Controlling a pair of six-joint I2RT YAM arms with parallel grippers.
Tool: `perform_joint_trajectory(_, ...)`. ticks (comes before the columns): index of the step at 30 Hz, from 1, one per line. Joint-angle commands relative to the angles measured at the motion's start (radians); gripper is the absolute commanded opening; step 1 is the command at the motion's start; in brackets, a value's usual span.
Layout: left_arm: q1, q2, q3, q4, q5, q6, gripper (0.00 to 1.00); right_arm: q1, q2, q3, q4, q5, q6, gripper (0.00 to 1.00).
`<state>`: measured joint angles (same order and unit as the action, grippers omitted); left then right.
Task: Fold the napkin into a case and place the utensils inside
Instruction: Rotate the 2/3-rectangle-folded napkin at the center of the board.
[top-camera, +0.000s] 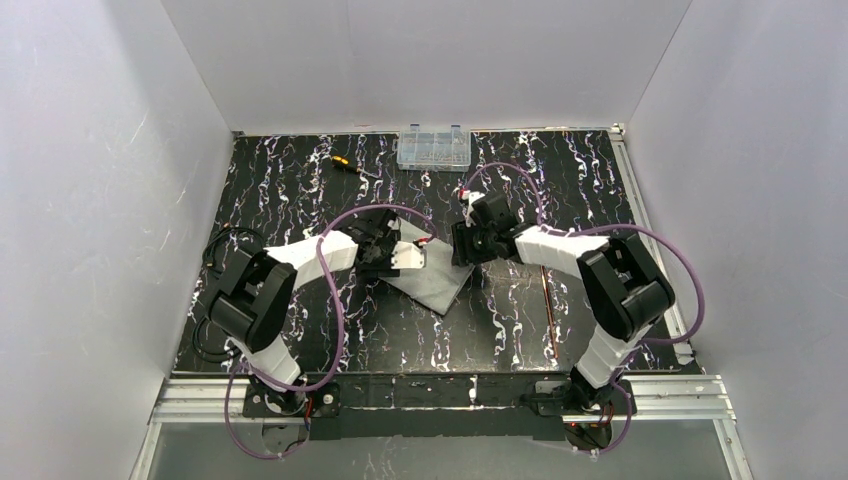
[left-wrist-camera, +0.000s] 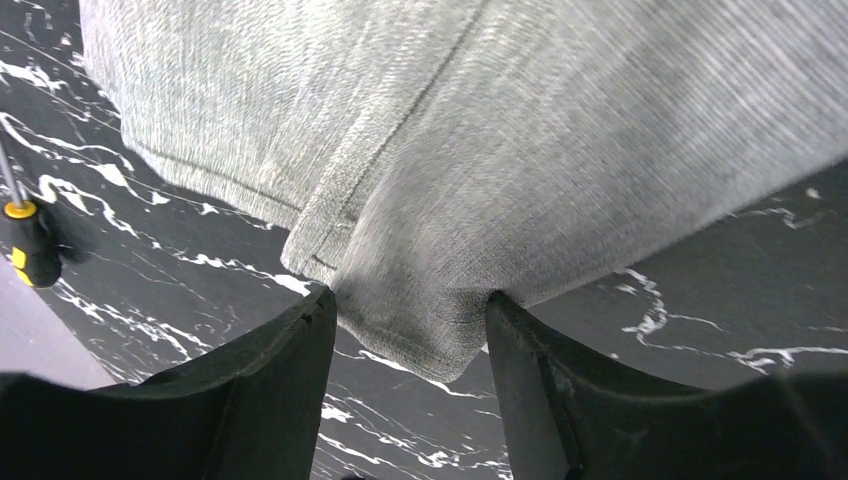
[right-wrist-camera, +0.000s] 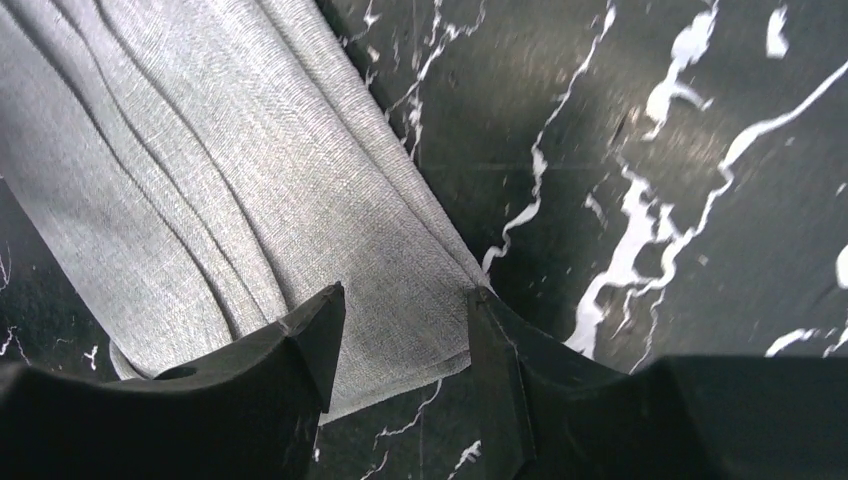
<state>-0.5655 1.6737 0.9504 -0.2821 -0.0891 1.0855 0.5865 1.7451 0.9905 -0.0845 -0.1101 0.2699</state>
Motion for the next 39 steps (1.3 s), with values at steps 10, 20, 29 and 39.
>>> perform_joint_trajectory(10,-0.003,0.081,0.126,0.032,0.035,0.089,0.56,0.139,-0.318,-0.287,-0.055,0.132,0.221,0.58)
perform_joint_trajectory(20,-0.044,0.123,0.163,0.109,0.046,0.091,0.61,0.212,-0.411,-0.378,-0.011,0.058,0.313,0.58)
perform_joint_trajectory(29,0.030,0.012,0.339,-0.081,0.058,-0.096,0.71,0.117,-0.455,-0.131,-0.243,0.069,0.132,0.62)
perform_joint_trajectory(39,0.075,-0.169,0.377,-0.368,0.401,-0.245,0.82,0.035,-0.055,0.229,-0.180,-0.141,-0.008,0.58)
